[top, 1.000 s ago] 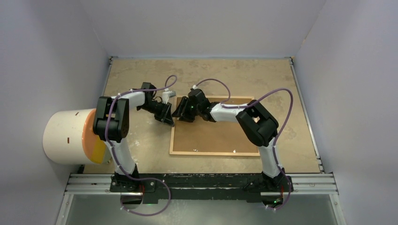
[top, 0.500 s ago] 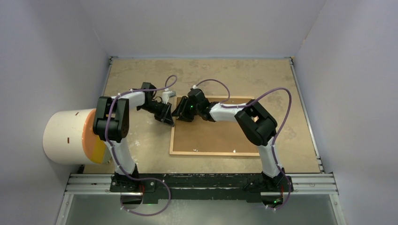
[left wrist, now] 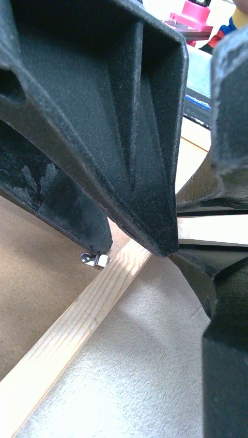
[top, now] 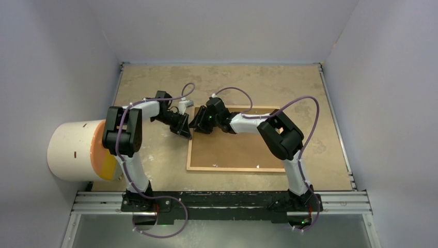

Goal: Put the photo into the frame
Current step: Install the photo frame at the center of the board.

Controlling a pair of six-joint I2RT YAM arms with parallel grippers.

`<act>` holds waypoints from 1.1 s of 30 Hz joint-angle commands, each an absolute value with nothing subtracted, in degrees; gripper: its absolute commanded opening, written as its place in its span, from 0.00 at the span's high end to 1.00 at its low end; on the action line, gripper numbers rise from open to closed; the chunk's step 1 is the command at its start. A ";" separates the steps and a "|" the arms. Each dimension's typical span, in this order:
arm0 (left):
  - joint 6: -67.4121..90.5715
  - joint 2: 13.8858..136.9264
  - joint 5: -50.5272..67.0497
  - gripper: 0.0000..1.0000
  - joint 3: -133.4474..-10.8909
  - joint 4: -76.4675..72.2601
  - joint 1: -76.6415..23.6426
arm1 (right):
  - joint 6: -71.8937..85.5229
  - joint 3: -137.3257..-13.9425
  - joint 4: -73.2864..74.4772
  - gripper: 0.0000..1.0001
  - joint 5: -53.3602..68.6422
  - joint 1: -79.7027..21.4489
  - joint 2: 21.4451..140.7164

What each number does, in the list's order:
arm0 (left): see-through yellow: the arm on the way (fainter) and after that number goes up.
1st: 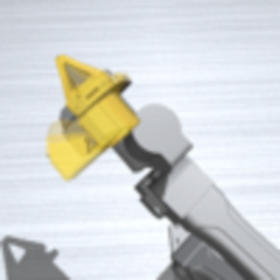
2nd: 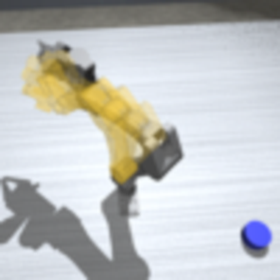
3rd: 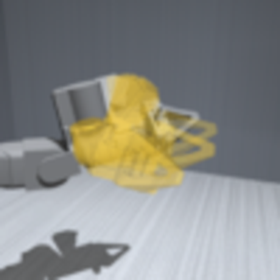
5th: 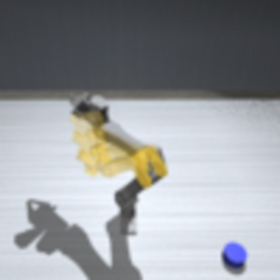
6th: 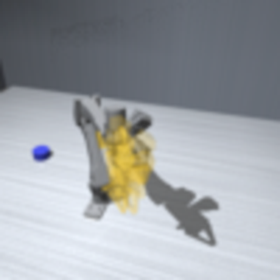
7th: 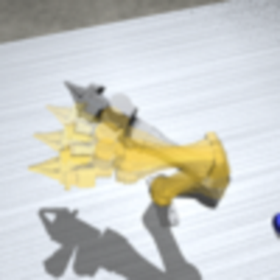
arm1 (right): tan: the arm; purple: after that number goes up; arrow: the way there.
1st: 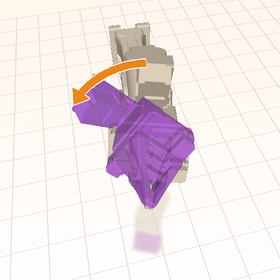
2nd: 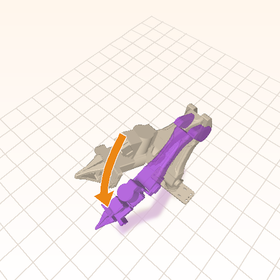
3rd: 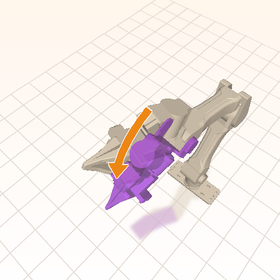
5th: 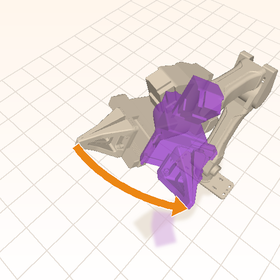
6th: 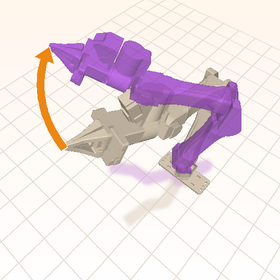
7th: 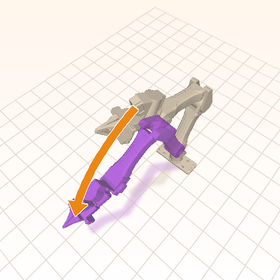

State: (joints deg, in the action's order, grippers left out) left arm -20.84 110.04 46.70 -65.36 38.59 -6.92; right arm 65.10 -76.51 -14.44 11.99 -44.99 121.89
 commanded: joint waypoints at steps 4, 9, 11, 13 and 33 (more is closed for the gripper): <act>-27.05 111.63 38.65 1.00 -63.44 39.44 -7.47 | 64.94 -77.68 -15.42 0.51 8.61 -45.28 124.24; -28.15 111.45 38.63 1.00 -64.08 40.92 -6.80 | 64.96 -75.12 -16.23 0.49 11.71 -45.28 119.88; -28.67 111.45 38.75 1.00 -64.40 41.53 -6.26 | 64.44 -74.71 -16.05 0.47 11.49 -45.06 118.13; -28.90 111.34 38.72 1.00 -64.51 41.78 -5.95 | 62.69 -75.25 -15.07 0.45 11.31 -44.32 117.30; -30.29 111.38 39.02 1.00 -64.51 43.13 -5.11 | 56.30 -83.08 -12.48 0.43 10.26 -42.89 124.55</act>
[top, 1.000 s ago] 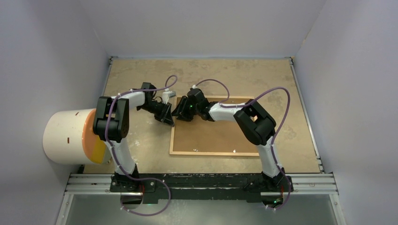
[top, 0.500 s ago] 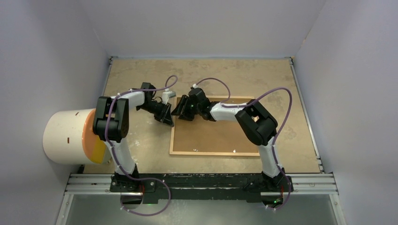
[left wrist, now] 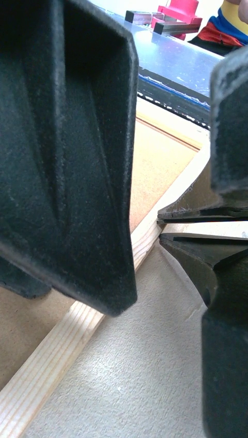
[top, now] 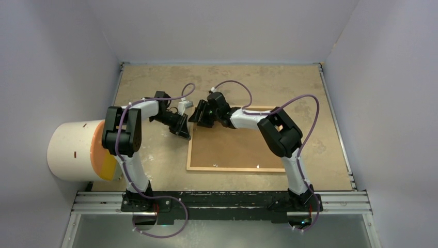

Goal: Put the photo into the frame
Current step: Install the photo frame at the center of the board.

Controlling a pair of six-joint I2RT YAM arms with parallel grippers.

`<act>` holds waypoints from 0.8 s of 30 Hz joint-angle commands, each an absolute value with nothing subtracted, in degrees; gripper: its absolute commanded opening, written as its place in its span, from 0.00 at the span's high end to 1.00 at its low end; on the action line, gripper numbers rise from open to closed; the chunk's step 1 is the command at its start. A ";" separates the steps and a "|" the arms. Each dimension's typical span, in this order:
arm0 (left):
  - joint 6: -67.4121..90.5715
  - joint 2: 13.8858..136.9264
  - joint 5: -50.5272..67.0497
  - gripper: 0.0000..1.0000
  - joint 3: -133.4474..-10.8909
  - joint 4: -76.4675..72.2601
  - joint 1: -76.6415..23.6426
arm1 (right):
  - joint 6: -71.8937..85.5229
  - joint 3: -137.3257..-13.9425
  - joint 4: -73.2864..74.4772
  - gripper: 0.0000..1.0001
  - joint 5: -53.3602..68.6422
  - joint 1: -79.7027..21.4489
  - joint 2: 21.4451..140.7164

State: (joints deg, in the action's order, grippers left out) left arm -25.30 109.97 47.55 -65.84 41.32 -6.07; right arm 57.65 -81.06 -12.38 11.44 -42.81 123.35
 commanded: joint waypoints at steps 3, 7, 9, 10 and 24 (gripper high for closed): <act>-31.19 111.27 38.52 1.00 -64.59 43.38 -4.69 | 56.30 -82.94 -12.10 0.43 11.55 -42.92 124.80; -33.15 110.56 36.84 0.97 -65.13 44.20 -3.70 | 56.35 -80.93 -11.10 0.39 11.05 -40.99 120.73; -34.50 109.81 35.45 0.94 -65.25 44.46 -3.36 | 55.86 -79.36 -10.81 0.37 11.84 -38.64 118.01; -35.21 109.25 34.65 0.92 -65.11 44.41 -3.34 | 55.78 -78.19 -10.67 0.36 12.35 -36.96 116.12; -40.58 103.61 29.98 0.71 -59.03 42.60 -5.99 | 48.34 -49.65 -1.59 0.02 -2.81 -2.45 84.79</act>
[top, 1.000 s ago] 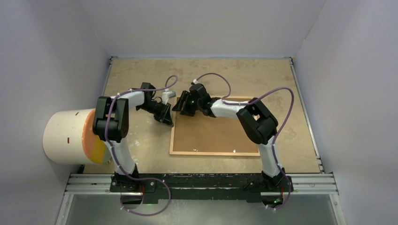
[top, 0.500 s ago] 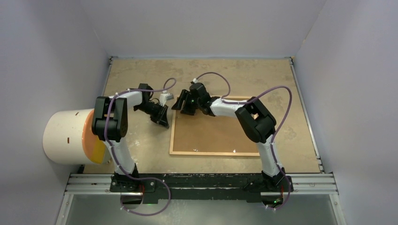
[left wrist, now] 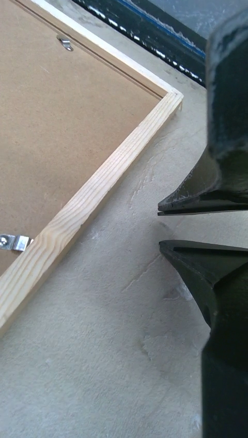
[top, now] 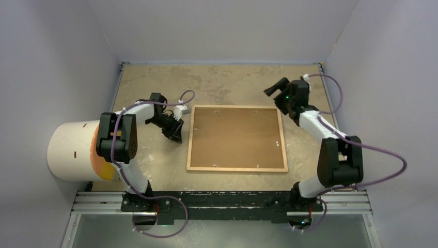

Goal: Put the photo into the frame
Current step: Install the photo frame at the center of the board, then adjust the photo frame at the center of the board.

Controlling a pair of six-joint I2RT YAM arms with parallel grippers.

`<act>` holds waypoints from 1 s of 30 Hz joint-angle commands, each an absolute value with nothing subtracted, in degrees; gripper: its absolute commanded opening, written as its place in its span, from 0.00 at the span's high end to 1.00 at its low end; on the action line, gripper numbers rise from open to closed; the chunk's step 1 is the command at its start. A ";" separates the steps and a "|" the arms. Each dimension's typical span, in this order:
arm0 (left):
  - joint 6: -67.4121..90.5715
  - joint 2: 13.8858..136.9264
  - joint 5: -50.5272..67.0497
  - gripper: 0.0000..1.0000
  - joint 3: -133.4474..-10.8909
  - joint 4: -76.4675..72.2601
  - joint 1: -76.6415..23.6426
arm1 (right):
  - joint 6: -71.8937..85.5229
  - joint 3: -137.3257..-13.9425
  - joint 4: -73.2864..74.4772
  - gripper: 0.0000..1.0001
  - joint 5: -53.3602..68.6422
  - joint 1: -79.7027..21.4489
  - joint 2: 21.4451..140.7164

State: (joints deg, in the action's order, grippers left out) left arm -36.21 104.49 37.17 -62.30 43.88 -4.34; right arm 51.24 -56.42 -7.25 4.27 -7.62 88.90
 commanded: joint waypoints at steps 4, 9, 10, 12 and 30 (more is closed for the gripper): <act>-41.20 102.83 27.52 0.71 -57.34 42.98 -9.72 | 47.99 -44.24 -3.59 0.01 -6.26 2.81 83.12; -40.51 102.38 25.70 0.71 -55.88 43.01 -14.14 | 46.96 -46.44 -7.06 0.01 -0.33 3.47 90.50; -40.45 102.46 25.81 0.71 -55.89 43.41 -14.80 | 46.70 -47.85 -7.90 0.01 1.29 3.06 92.23; -40.36 102.80 25.76 0.71 -55.98 44.41 -15.99 | 47.37 -49.90 -10.08 0.01 5.81 1.87 95.92; -40.00 99.48 29.00 0.50 -63.62 55.04 -28.10 | 38.99 -103.99 6.83 0.01 8.88 -17.28 127.12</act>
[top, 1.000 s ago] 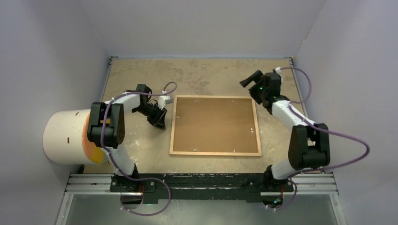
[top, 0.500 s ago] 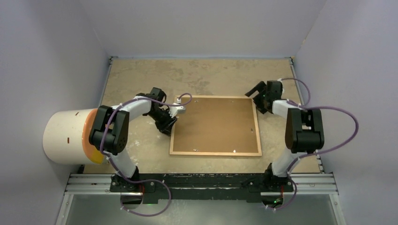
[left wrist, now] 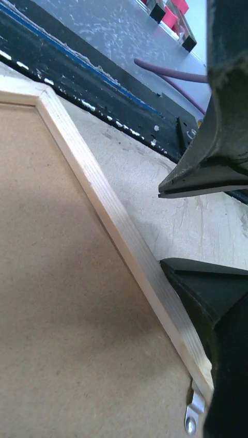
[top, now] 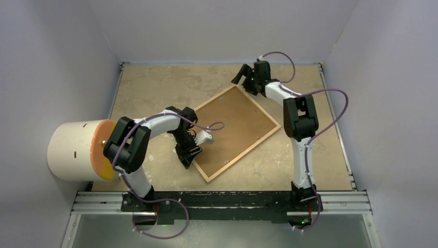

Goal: Put the photo into the frame
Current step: Adjust the photo frame at the center of the board.

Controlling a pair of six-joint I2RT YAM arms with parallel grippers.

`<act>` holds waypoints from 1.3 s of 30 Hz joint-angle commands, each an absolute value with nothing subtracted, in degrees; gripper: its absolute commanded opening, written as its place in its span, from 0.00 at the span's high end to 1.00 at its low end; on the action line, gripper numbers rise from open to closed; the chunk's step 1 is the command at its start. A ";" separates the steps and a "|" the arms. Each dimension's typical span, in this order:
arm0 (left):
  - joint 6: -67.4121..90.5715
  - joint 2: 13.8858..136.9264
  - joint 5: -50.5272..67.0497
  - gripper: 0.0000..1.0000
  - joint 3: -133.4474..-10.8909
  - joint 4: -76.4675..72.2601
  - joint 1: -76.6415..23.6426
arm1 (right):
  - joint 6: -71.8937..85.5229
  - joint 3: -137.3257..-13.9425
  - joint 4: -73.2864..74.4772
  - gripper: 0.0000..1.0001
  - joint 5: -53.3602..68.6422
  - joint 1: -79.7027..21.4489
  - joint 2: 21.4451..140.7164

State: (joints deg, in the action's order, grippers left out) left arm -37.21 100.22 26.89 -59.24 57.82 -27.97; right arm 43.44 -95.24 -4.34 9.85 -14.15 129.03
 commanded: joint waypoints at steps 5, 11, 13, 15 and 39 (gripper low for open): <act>-44.43 96.44 28.56 0.48 -71.28 62.03 -22.56 | 32.57 -104.93 12.00 0.01 -4.60 -15.56 120.54; -41.51 102.12 26.62 0.48 -85.72 61.79 -10.25 | 38.24 -81.87 8.20 0.01 -4.28 -12.75 103.19; -38.07 104.59 23.42 0.48 -88.19 57.14 -7.23 | 39.40 -73.15 6.50 0.01 -2.38 -12.74 96.84; -34.77 106.96 19.87 0.48 -89.92 52.57 -4.76 | 40.70 -65.31 6.18 0.01 -0.38 -12.74 90.59; -34.74 111.98 28.55 0.60 -71.01 44.79 -7.10 | 50.44 -40.53 -6.57 0.01 15.26 -11.94 86.08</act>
